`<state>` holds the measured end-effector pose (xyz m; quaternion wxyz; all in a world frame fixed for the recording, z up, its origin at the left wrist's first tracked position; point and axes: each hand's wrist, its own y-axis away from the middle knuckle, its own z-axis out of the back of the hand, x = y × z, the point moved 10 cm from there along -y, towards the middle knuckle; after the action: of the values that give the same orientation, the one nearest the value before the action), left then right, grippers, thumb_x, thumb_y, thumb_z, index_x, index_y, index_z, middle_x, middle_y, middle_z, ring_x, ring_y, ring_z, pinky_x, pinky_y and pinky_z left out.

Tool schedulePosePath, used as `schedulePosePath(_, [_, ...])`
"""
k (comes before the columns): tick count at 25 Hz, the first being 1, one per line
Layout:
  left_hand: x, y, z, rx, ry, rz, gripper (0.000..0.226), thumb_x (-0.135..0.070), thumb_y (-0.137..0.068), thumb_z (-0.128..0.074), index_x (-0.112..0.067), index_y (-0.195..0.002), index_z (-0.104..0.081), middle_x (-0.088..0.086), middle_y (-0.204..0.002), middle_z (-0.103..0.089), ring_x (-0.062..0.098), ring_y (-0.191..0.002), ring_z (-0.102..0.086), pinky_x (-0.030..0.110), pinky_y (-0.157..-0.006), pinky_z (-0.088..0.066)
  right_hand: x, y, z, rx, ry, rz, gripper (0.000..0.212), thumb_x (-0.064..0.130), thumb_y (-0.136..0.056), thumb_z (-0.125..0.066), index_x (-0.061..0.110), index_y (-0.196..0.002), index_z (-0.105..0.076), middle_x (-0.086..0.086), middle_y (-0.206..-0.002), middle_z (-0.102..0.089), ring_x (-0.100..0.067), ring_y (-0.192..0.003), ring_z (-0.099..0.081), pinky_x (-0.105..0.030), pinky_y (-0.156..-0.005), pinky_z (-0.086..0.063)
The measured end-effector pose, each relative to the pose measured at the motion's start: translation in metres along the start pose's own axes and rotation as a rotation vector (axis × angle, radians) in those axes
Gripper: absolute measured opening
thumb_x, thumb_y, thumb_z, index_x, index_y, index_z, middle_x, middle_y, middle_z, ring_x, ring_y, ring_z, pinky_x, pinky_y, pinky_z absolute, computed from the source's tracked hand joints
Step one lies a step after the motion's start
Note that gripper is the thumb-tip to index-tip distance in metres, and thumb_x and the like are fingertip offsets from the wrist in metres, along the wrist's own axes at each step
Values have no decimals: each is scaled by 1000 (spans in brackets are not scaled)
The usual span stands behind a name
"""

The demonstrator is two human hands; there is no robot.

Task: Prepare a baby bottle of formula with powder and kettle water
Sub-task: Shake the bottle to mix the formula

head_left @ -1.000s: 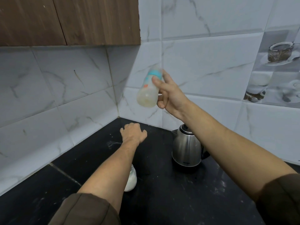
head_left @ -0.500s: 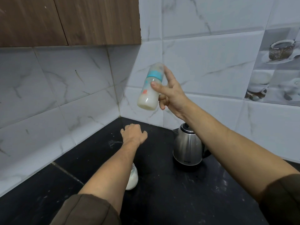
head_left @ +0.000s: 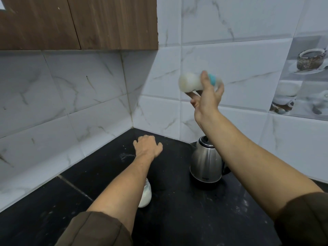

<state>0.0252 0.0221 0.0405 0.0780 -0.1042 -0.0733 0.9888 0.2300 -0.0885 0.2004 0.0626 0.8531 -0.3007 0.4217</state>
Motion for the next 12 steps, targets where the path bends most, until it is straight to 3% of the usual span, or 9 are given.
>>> schedulePosePath(1, [2,0,-1,4,2,4,47,-49,-96,-53,-17,-126,-70,7,-127,-67,29,-124,-56,51,-110,-41,-10,-3,0,-28,-71,-98,64,39,-96,-75,31,-148,-39,-8,-127,-66,-32,-75,-81,-21,-35,-31])
schedulePosePath(3, [3,-1,-3,17,-4,10,46,-49,-96,-53,-17,-126,-69,7,-127,-67,29,-124,-57,51,-111,-41,-34,6,-16,118,-11,-311,50,41,-97,-72,20,-138,-52,-12,-123,-71,-33,-74,-80,-18,-31,-27])
schedulePosePath(6, [0,-1,-6,29,-12,2,48,-50,-97,-54,-18,-131,-67,7,-130,-66,29,-126,-56,52,-112,-40,-50,33,-32,332,161,-407,44,39,-95,-75,17,-129,-60,-19,-112,-74,-38,-83,-79,-16,-30,-25])
schedulePosePath(10, [4,-3,-2,8,-10,0,47,-49,-97,-54,-17,-128,-69,7,-129,-67,29,-125,-57,52,-112,-40,-60,25,-13,101,0,-482,31,37,-98,-71,15,-117,-59,-14,-106,-75,-33,-75,-80,-15,-32,-22])
schedulePosePath(12, [5,-5,-1,15,-14,5,47,-49,-97,-54,-17,-128,-69,7,-128,-67,29,-125,-56,52,-112,-40,-63,28,-17,161,3,-523,39,35,-96,-71,15,-127,-58,-14,-100,-77,-33,-73,-80,-16,-31,-19])
